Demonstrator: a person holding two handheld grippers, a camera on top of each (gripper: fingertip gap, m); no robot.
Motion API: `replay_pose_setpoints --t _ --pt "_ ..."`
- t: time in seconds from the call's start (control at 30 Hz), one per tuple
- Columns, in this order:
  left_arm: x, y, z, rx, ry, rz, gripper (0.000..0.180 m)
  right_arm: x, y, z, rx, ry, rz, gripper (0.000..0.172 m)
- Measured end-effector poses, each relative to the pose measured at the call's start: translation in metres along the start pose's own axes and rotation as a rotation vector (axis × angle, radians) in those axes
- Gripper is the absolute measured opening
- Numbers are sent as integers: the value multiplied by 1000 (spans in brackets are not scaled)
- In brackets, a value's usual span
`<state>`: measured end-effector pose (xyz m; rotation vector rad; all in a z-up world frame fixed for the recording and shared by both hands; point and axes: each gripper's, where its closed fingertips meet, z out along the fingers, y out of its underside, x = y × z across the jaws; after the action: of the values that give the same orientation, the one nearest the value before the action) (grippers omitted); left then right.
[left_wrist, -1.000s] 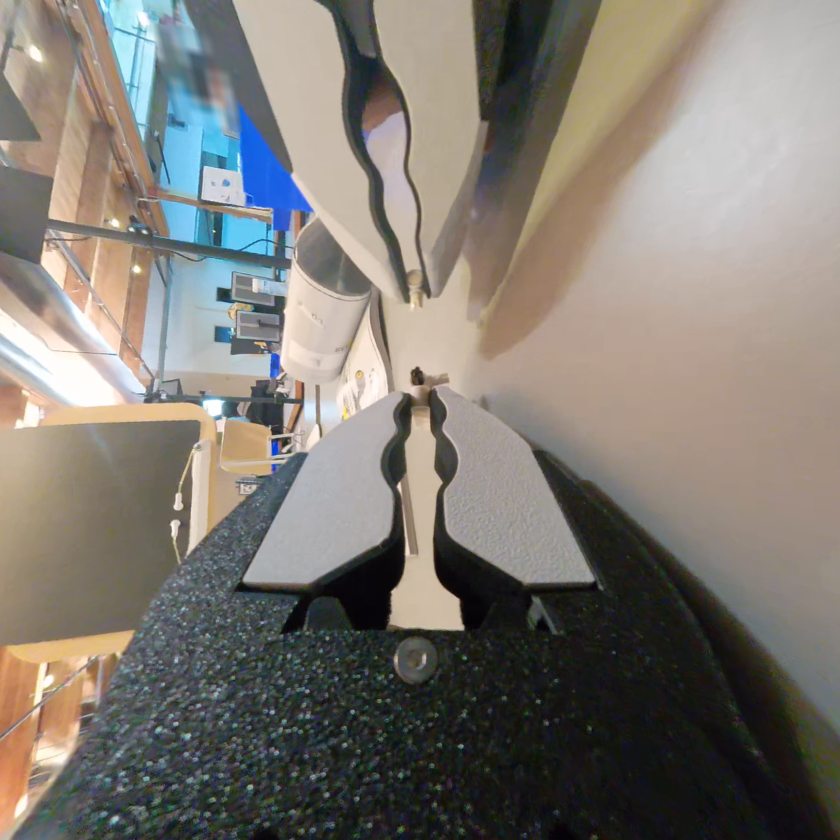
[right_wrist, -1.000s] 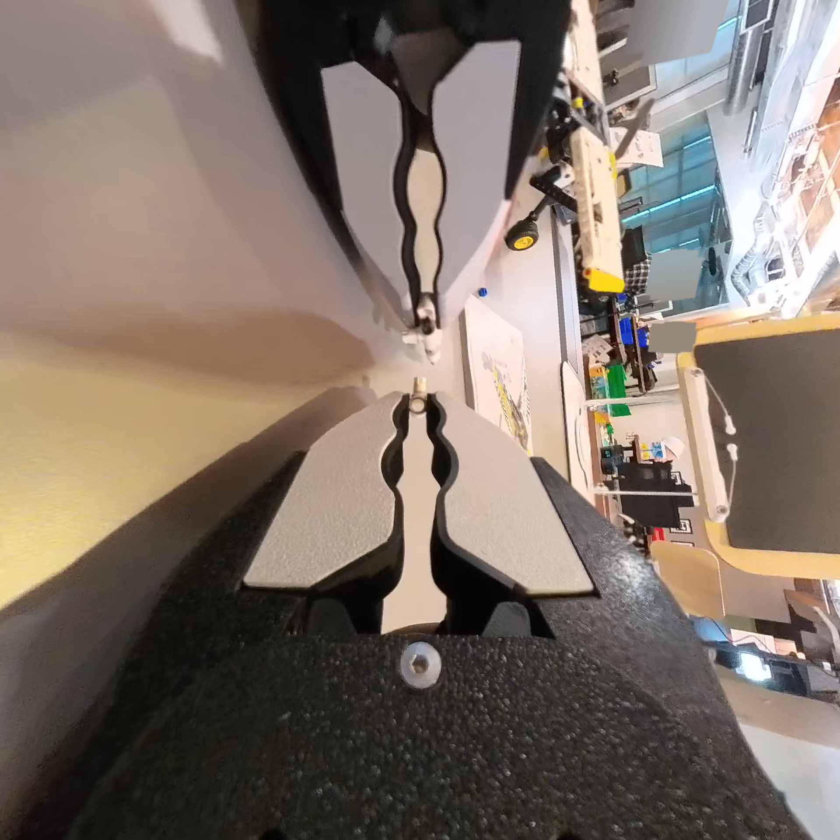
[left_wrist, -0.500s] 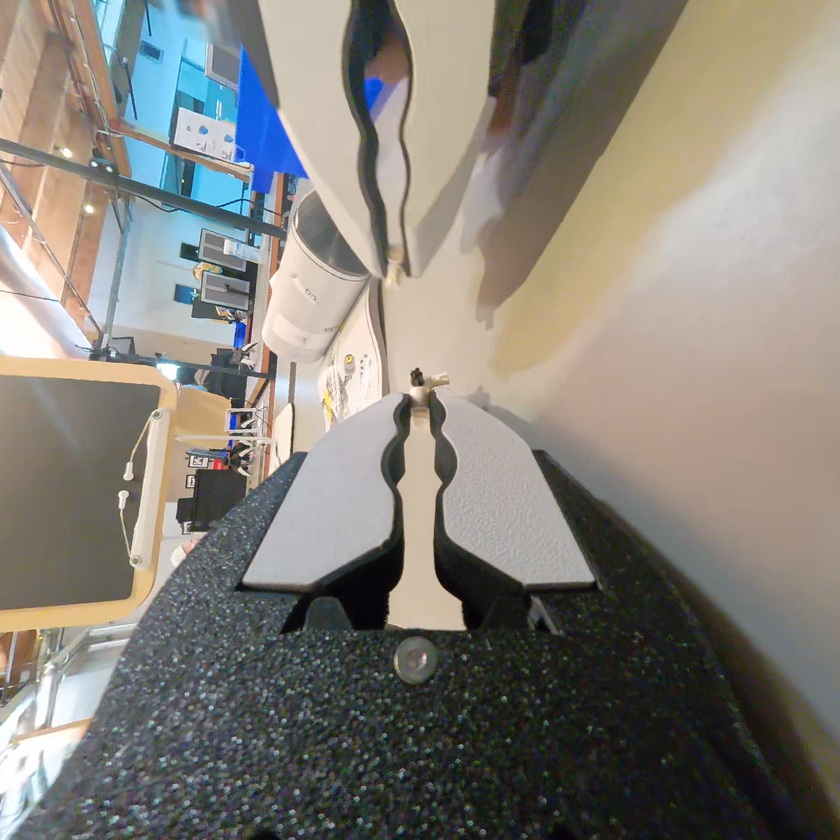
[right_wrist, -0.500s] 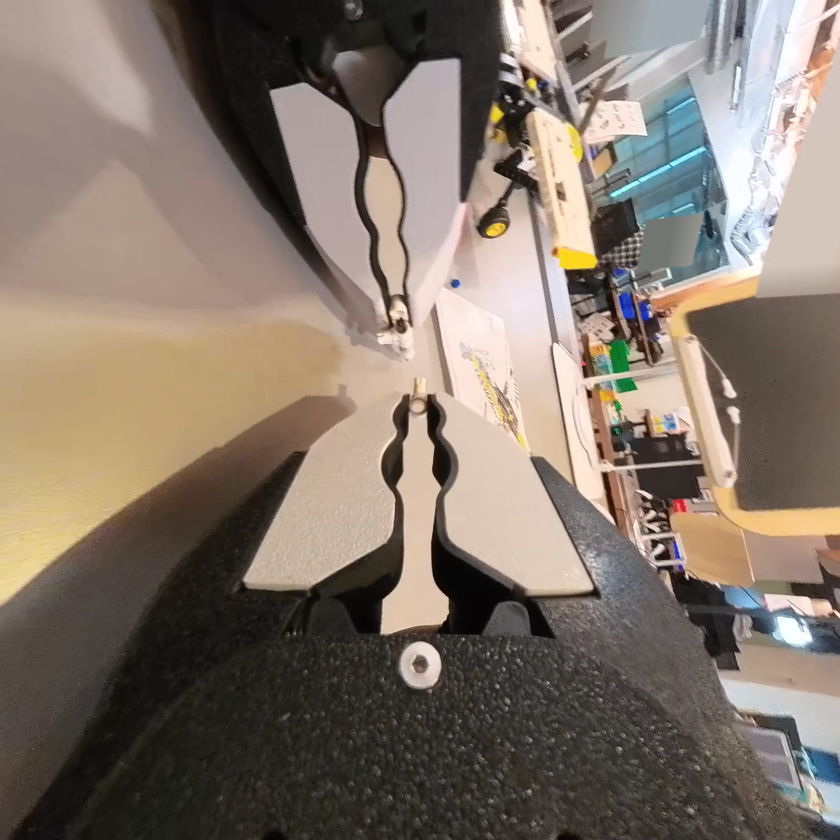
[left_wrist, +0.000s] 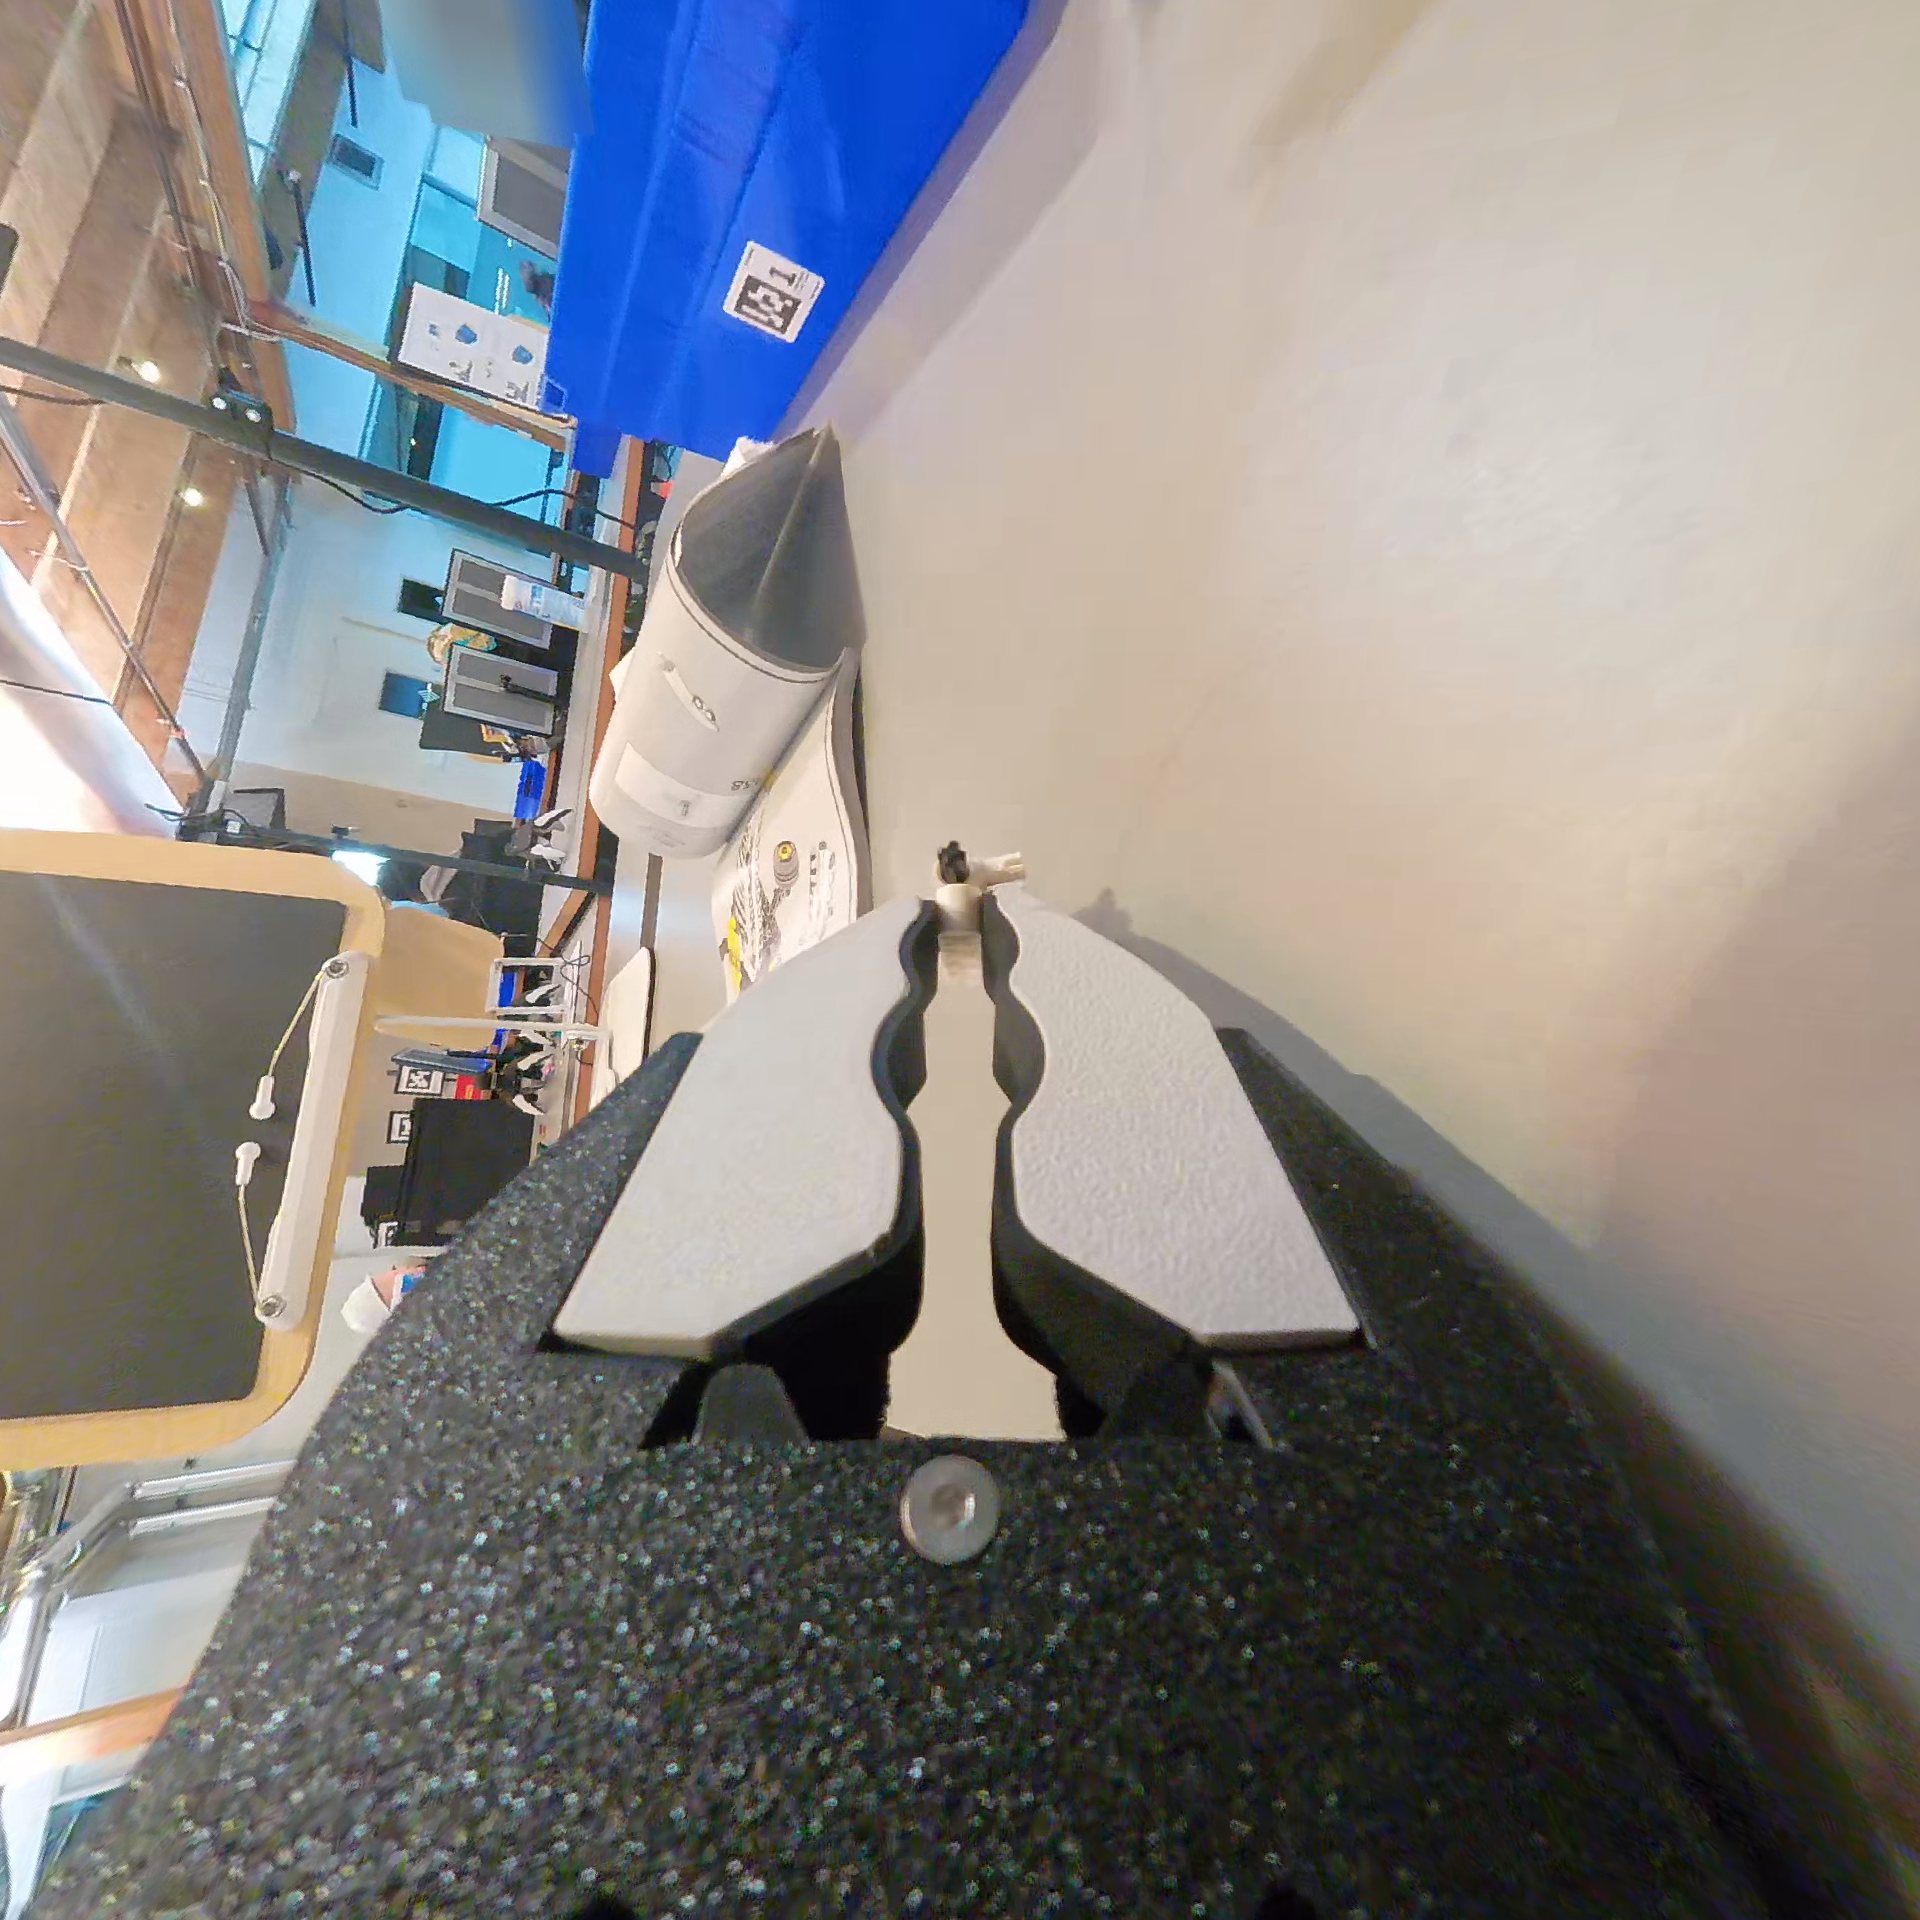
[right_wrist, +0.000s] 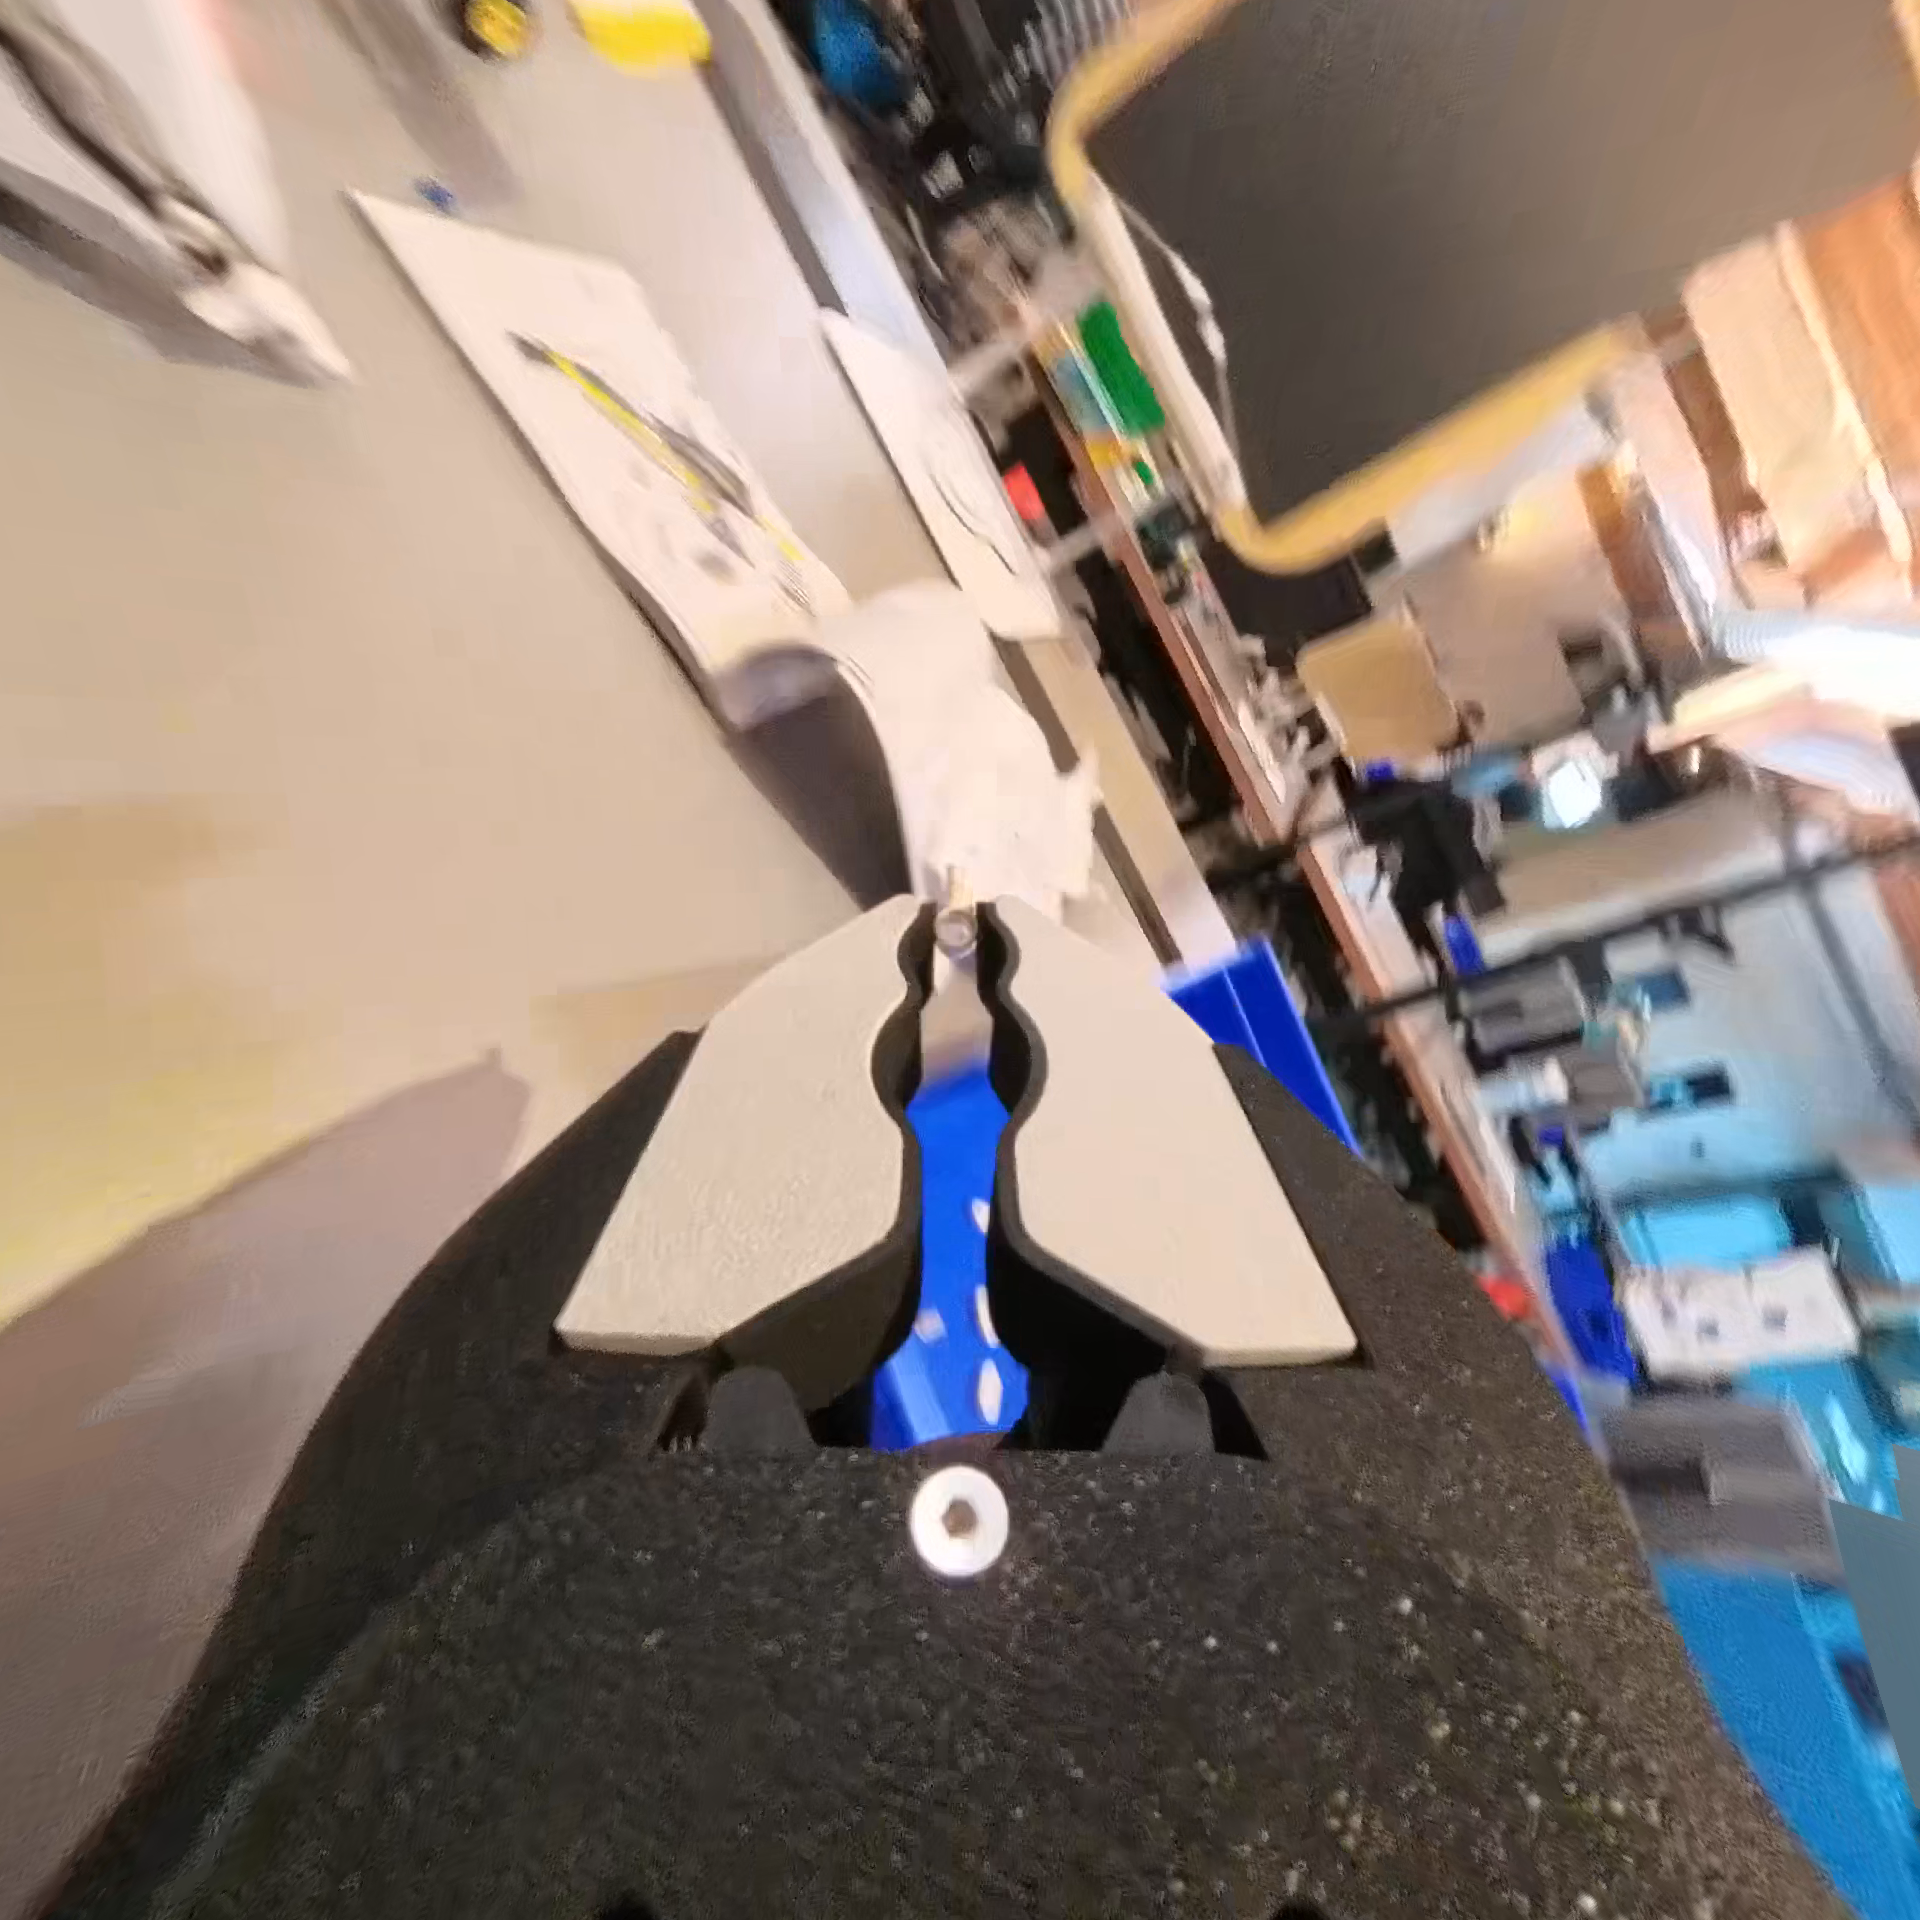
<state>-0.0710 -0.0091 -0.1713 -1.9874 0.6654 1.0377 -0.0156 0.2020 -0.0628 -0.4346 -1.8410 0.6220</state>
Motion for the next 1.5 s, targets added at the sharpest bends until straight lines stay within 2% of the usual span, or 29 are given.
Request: replay_pose_setpoints --t 0.1,0.2,0.3,0.4,0.57,0.67,0.83,0.93,1.13,1.33,1.5 --pt "1 -3 0 8 4 -2 8 38 56 -6 -158 19 149 7" --pt "2 -4 1 8 8 -1 8 53 105 1 -299 39 233 10" --pt "1 -2 1 3 7 -12 8 50 113 6 -317 16 276 18" --pt "-1 1 0 -5 -3 -23 8 50 97 5 -295 22 239 20" --pt "-2 1 2 -11 -18 33 8 21 33 6 -180 -61 105 17" --pt "-2 0 3 -15 -38 81 8 -27 -5 21 -75 -178 69 16" --pt "-10 -5 -2 -13 -109 129 8 -132 -59 68 88 -389 25 16" --pt "-16 -9 -6 3 -158 136 8 -169 -83 95 116 -422 33 18" --pt "-23 -14 -11 24 -199 110 8 -177 -110 116 102 -415 184 24" --pt "-25 -13 -11 25 -199 81 8 -172 -116 121 97 -338 189 7" --pt "-26 -8 -10 -3 -200 87 8 -172 -118 119 103 -315 151 5"
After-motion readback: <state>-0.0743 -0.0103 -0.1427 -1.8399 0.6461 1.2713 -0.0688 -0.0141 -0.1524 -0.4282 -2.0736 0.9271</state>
